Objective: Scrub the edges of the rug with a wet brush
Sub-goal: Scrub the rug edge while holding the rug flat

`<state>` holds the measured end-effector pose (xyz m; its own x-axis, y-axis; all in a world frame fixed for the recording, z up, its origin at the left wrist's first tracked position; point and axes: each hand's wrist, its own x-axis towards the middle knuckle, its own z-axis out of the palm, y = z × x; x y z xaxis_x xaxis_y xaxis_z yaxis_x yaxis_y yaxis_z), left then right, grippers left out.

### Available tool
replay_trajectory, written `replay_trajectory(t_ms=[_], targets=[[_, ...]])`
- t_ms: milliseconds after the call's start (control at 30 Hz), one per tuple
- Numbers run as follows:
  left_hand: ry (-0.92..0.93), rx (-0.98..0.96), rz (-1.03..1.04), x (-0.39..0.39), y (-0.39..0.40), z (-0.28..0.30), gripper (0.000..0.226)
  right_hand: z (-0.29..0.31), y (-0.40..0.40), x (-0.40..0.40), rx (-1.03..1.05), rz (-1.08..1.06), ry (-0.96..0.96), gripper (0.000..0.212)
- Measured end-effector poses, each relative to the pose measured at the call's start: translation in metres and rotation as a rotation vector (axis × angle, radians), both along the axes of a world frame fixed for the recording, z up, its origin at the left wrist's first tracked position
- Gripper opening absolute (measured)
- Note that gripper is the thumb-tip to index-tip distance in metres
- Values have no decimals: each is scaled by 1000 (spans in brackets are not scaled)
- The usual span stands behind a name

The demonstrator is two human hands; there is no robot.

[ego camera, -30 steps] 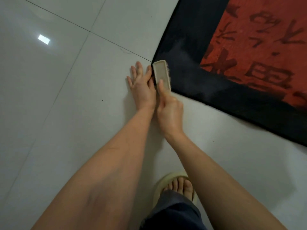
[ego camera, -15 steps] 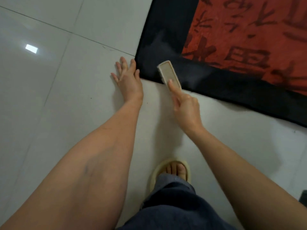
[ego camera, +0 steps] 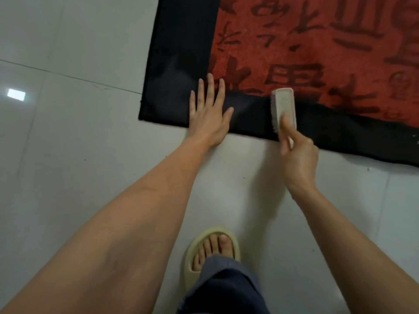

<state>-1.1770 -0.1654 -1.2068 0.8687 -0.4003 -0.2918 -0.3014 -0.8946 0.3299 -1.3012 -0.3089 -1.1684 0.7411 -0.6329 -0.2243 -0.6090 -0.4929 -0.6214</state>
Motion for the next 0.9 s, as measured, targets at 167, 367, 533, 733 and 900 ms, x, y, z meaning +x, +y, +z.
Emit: replay_trajectory(t_ms=[167,367,533,733,900], targets=[[14,51,-29,3,3,-2,71,-6,38,5,68,275,-60,49],[6,58,-50,2,5,-1,69,-3,0,-1,55,13,-37,47],[32,43,-71,9,9,1,66,-9,5,2,-11,361,-18,49],[51,66,-62,4,5,1,71,-3,57,3,168,180,-102,45],[55,120,-93,5,8,4,71,-4,-36,-18,-40,228,13,55]])
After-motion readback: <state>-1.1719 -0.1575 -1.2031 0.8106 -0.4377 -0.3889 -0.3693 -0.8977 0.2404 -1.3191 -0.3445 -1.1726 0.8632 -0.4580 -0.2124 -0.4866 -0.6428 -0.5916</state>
